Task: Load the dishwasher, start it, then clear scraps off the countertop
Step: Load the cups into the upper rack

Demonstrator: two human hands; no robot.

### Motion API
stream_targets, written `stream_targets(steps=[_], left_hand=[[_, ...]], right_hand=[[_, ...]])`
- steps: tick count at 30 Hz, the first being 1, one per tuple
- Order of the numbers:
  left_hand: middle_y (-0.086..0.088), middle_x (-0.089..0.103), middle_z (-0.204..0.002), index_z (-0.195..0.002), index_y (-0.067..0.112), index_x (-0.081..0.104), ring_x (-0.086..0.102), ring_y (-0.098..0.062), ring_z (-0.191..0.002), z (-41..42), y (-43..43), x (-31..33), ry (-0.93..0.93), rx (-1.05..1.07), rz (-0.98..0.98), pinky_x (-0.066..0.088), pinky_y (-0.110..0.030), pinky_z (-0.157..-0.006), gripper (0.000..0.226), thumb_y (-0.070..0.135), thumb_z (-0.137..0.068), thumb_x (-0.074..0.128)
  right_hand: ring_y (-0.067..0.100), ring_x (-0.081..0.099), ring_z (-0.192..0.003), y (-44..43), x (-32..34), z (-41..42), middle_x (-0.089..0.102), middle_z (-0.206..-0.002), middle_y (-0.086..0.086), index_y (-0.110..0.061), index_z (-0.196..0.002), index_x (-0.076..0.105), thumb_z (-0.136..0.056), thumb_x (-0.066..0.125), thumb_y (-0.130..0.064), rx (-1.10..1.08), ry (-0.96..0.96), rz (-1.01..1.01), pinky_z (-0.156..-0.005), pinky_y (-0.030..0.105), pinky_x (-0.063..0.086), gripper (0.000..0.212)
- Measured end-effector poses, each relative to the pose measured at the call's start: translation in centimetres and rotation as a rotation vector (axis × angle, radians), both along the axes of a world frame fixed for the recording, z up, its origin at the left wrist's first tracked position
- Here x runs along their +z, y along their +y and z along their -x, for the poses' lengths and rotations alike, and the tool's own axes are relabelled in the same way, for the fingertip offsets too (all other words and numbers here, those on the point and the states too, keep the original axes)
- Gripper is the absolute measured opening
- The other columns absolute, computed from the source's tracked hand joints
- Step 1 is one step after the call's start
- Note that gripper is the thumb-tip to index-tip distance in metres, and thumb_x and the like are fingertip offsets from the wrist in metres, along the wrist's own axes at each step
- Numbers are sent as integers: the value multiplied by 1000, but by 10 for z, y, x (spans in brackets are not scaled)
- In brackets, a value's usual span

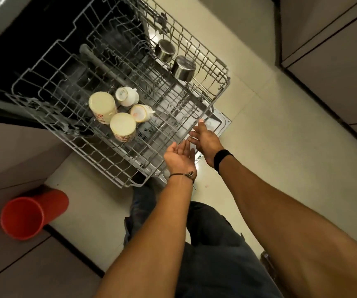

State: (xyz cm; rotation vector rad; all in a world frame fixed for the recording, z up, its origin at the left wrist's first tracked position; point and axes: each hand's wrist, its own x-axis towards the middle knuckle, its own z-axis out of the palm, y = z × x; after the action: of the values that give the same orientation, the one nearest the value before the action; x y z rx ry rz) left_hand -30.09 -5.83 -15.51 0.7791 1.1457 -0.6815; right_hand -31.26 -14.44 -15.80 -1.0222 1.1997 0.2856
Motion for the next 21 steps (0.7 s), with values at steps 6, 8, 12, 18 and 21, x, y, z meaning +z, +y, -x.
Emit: stream_targets(steps=[6,8,12,18,21], left_hand=[[-19,66,-127,-133,1,53,65,-28,-119,-3,-10,4,18,192,-56,45,-36,-108,43,22,-103,32],[-21,68,-123,-135,-1,52,68,-30,-115,-4,-8,1,6,222,-64,48,-37,-106,44,21,-104,30],[-20,69,-123,-133,-2,54,68,-29,-116,-17,-2,1,-36,230,-69,48,-35,-104,45,23,-104,29],[-23,68,-123,-119,-5,59,67,-32,-115,-47,6,1,-63,219,-82,46,-38,-109,42,21,-105,29],[-22,70,-120,-123,-7,60,68,-30,-115,-60,7,-1,-95,167,-108,47,-35,-103,47,23,-105,28]], right_hand=[[21,68,-107,-4,-7,-15,65,-114,7,-4,-139,49,-101,34,-62,-37,15,-13,-107,39,47,71],[22,66,-110,-4,-8,-15,63,-128,13,-2,-140,49,-102,32,-60,-36,-8,-28,-108,40,46,71],[20,65,-112,7,-8,-26,60,-136,14,-4,-141,49,-103,31,-59,-43,-51,-33,-116,43,37,69],[21,65,-114,13,-14,-53,60,-136,15,-5,-139,51,-104,31,-55,-27,-98,-37,-106,33,47,64],[22,66,-114,14,-19,-67,61,-135,16,-3,-139,51,-105,30,-54,-45,-127,-38,-102,32,49,64]])
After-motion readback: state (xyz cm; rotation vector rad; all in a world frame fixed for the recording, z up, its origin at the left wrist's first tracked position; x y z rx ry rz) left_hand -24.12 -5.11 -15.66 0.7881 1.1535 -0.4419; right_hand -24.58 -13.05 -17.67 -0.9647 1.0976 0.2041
